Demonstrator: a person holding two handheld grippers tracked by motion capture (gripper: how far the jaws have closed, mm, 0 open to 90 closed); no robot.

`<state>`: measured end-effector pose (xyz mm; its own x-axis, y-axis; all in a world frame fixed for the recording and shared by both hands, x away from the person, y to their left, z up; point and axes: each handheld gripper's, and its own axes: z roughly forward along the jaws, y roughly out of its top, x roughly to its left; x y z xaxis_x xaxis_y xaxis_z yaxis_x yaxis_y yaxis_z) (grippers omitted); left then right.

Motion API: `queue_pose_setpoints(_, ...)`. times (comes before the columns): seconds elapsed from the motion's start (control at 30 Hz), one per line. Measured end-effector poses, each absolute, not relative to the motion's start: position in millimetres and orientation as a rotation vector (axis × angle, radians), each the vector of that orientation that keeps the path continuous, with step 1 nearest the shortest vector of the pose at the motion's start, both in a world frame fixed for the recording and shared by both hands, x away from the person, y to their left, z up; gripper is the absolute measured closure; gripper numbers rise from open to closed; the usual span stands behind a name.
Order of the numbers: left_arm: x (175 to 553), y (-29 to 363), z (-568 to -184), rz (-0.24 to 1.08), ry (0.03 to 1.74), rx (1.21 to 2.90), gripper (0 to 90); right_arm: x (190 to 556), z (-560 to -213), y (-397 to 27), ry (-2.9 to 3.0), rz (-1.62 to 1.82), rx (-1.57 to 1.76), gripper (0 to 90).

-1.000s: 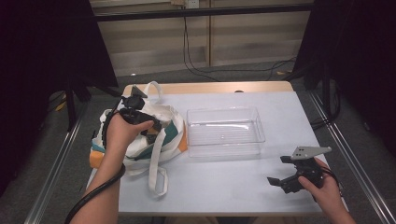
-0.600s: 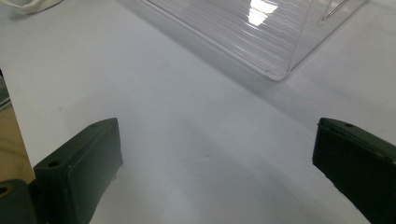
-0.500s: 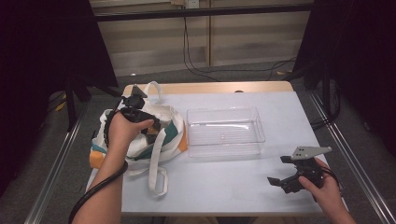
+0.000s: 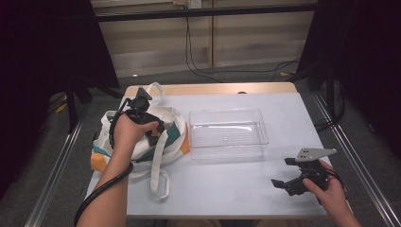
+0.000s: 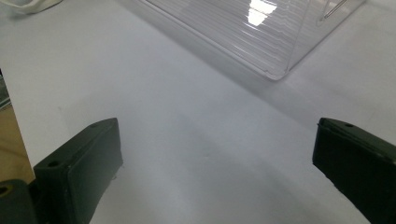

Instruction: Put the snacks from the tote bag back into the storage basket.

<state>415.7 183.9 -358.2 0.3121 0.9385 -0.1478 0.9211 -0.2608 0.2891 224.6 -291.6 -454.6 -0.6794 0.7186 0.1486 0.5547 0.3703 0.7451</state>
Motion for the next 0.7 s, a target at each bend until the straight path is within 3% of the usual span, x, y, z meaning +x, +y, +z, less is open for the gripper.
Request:
queue_pose_setpoints(0.3,416.2,186.0,-360.7,0.074,1.7,2.254,29.0,224.7,-454.1,-292.4,2.42,1.205,1.148,1.1)
queue_pose_setpoints(0.7,416.0,181.9,-361.0,0.093,1.731,2.253,29.4,224.4,-453.8,-292.8,2.42,1.204,1.145,1.1)
